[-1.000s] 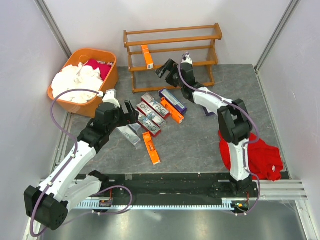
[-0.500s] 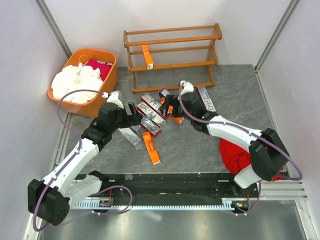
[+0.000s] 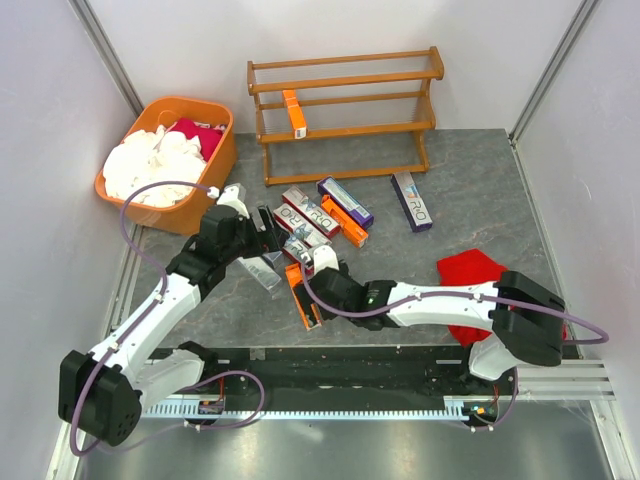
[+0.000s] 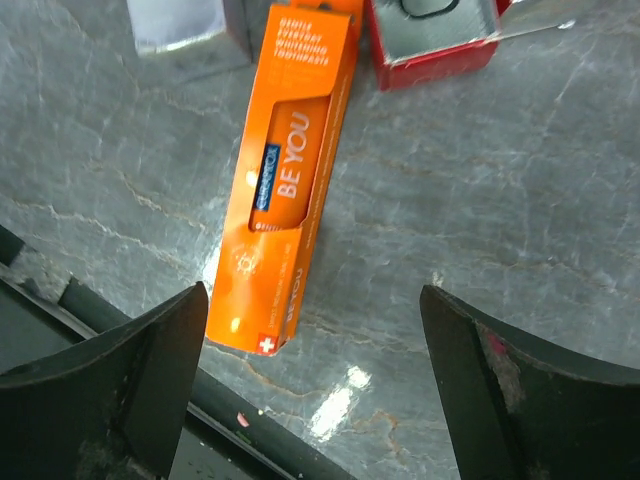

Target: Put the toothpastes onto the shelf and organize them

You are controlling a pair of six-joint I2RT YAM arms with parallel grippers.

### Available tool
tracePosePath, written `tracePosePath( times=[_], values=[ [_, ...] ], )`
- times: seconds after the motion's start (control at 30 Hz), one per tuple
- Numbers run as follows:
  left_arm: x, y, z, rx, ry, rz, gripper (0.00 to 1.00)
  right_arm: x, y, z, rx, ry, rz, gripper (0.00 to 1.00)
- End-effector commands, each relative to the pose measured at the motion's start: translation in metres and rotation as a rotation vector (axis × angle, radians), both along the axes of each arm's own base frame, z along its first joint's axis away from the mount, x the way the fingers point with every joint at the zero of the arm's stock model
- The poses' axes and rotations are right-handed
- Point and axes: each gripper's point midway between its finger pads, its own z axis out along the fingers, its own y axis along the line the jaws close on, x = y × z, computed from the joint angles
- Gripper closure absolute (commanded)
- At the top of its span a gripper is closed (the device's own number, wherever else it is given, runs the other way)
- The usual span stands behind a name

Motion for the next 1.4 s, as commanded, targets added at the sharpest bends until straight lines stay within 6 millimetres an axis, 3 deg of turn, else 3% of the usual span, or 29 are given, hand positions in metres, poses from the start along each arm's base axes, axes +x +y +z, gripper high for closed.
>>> tracePosePath(
  times=[0.0,0.23,0.4,0.53,0.63,0.77,0.97,1.1,1.27,1.33,1.37],
  values=[
    [0.003,-0.005,0.005,-0.050,-0.011,0.005,0.00,-0.002,0.014,0.007,-0.024,-0.054,-0.032,0.08],
    [0.002,-0.003,0.003,-0.058,-0.003,0.013,0.00,-0.015,0.030,-0.019,-0.066,-0.018,-0.020,0.21],
    [0.002,-0.001,0.004,-0.066,-0.002,0.020,0.00,-0.014,0.027,-0.036,-0.111,-0.006,-0.060,0.38],
    [0.003,0.001,0.004,-0.074,-0.001,0.027,0.00,-0.015,0.027,-0.045,-0.133,0.006,-0.053,0.42],
    [0.001,0.000,0.003,-0.077,0.004,0.021,0.00,-0.015,0.027,-0.045,-0.134,0.007,-0.054,0.58],
    [0.001,0.000,0.002,-0.087,0.009,0.020,0.00,-0.011,0.023,-0.029,-0.104,-0.023,-0.076,0.68],
    [0.000,-0.008,0.006,-0.130,0.003,-0.010,0.00,-0.008,0.015,0.009,-0.020,-0.070,-0.100,0.70],
    [-0.002,-0.020,0.012,-0.189,-0.003,-0.065,0.00,0.000,0.004,0.039,0.047,-0.124,-0.156,0.70],
    [-0.008,-0.052,0.038,-0.377,-0.060,-0.205,0.00,0.012,-0.005,0.082,0.132,-0.200,-0.222,0.70],
    [-0.015,-0.062,0.035,-0.445,-0.021,-0.238,0.01,0.016,-0.008,0.095,0.155,-0.226,-0.247,0.70],
    [-0.013,-0.065,0.043,-0.476,-0.056,-0.256,0.01,0.018,-0.007,0.101,0.172,-0.233,-0.251,0.70]
  ],
)
